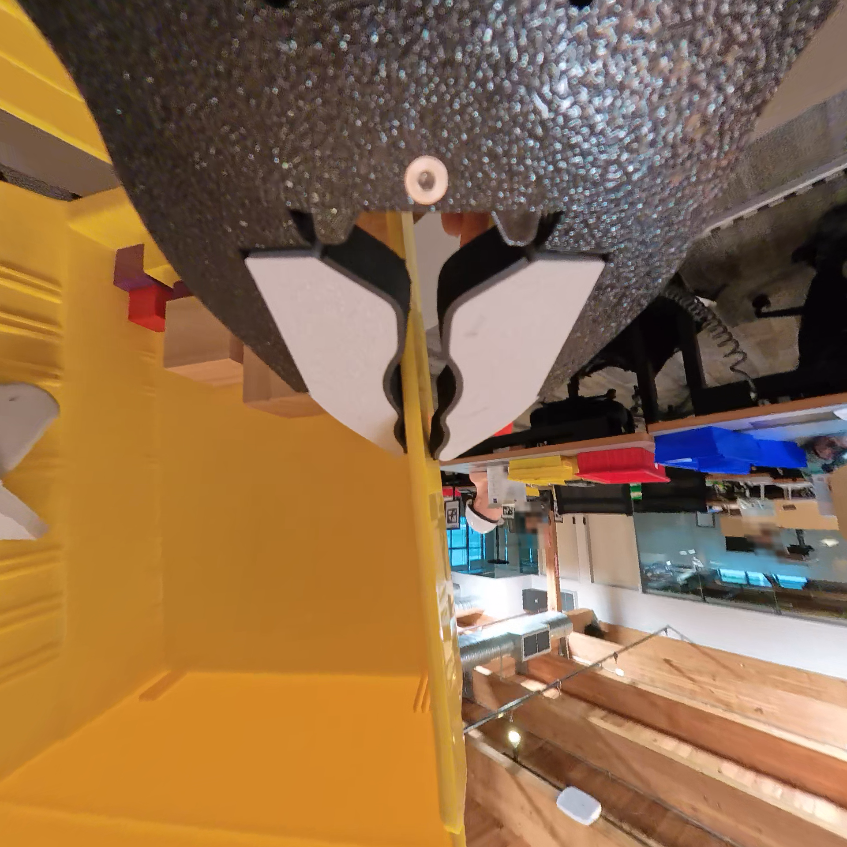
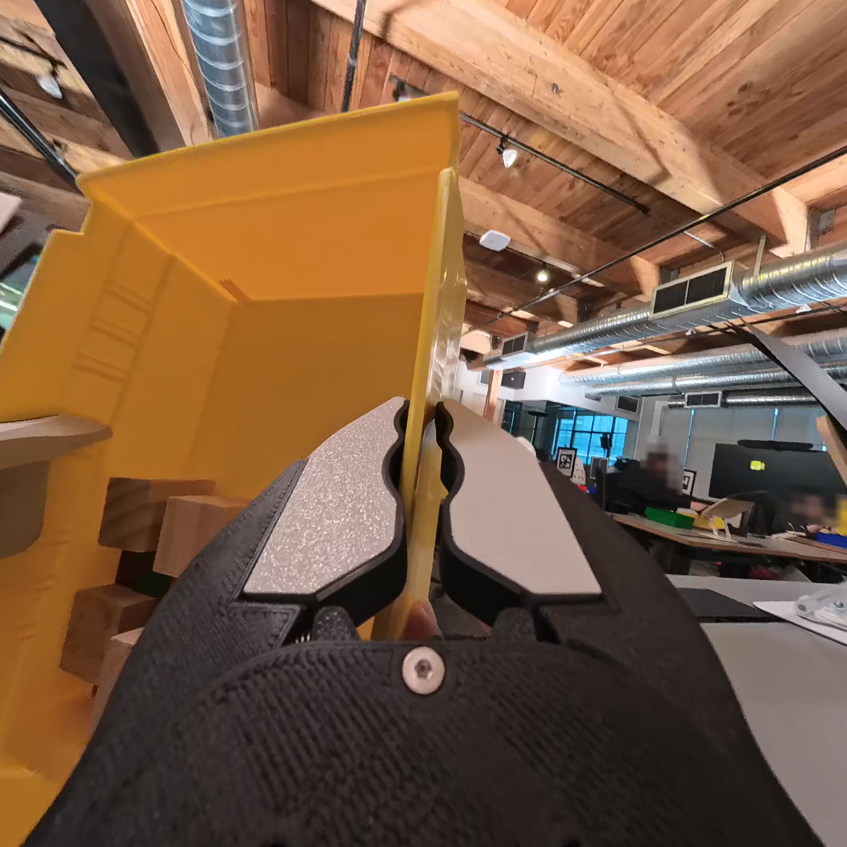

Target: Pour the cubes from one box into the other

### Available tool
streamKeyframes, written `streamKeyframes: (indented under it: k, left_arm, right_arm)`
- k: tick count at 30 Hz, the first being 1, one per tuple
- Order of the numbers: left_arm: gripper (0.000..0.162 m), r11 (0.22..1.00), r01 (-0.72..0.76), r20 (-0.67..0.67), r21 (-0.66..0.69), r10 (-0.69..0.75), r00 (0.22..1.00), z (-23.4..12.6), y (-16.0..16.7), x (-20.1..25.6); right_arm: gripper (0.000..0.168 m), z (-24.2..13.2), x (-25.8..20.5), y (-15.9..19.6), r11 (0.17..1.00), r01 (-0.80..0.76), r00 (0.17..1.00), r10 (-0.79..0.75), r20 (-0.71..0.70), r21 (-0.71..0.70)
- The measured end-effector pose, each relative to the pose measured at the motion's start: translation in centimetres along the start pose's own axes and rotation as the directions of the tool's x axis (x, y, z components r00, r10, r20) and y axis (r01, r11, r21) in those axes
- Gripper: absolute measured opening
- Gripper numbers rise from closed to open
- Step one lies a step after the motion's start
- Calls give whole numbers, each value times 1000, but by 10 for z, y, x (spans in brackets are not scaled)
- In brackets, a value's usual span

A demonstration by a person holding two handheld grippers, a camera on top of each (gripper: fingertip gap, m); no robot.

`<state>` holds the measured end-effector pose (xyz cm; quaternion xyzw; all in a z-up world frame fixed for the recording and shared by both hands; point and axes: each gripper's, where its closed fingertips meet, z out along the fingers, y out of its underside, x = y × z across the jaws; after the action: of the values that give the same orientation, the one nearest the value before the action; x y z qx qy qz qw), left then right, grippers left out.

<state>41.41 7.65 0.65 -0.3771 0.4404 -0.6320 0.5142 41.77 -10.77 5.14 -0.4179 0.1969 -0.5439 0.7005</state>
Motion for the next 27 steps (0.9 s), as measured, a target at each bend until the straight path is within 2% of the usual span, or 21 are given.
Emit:
streamKeyframes:
  k: [2,8,15,21,27]
  left_arm:
    - [7,1000,2,7,-8,-2,1000,0,-1,0]
    - [7,994,26,-25,109,-23,999,-6,-19,1]
    - [7,994,68,-49,88,-64,997,-7,-13,0]
    - [10,993,112,-106,-36,-115,988,-6,-8,7]
    - [4,965,119,-27,-232,-129,991,-4,11,2]
  right_arm:
    - [11,-1,-3,-9,1000,16,1000,-16,-2,15]
    - [12,-7,-10,-38,988,84,996,-86,10,130]
    - [11,-9,-16,-42,975,167,986,-169,1,147]
    - [8,-11,-4,-33,973,201,980,-199,-32,110]
    - [7,-14,-12,-33,948,295,955,-295,-21,119]
